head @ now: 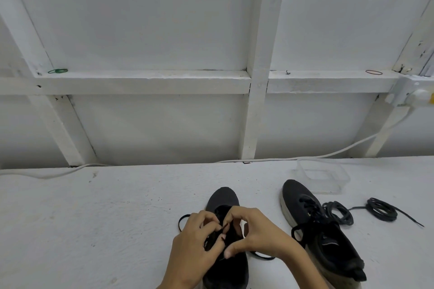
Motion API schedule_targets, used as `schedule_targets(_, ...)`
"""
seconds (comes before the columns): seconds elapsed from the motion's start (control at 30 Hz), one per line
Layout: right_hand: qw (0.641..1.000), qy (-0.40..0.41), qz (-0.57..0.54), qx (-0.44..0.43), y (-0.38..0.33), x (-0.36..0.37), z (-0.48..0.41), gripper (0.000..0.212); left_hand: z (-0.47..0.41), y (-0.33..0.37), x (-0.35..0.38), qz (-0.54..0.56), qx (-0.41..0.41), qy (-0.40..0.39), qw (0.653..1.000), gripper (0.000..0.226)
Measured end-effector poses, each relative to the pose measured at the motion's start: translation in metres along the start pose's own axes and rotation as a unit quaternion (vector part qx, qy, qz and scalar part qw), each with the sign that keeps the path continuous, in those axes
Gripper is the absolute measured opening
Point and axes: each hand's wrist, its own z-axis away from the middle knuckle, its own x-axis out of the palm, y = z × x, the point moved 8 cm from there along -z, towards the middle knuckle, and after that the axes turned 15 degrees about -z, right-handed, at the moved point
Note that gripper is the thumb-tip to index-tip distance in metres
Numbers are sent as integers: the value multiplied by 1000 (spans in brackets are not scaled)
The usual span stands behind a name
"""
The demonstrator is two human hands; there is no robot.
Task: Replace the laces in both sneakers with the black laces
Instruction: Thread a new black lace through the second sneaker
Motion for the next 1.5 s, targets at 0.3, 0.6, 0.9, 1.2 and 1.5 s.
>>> schedule_targets(0.3, 995, 55, -83, -12, 5, -7, 1, 10, 1, -1, -3, 44, -11, 6, 999, 8)
schedule_targets(0.6, 988, 91, -127, -1, 11, -11, 2, 5, -3, 7, -2, 48, 26, 14, 998, 20)
schedule_targets(0.9, 993, 103, -35, -47, -3, -13, 2, 11, -15, 18, 9, 334, -20, -102, 937, 53)
schedule_targets(1.2, 987, 92, -35, -129, -30, -20, -5, 11, -13, 25, 19, 239, -49, -59, 968, 25)
schedule_targets(1.5, 935, 143, -185, -266, -120, -66, -38, 26, -11, 21, 19, 253, -69, -67, 963, 29)
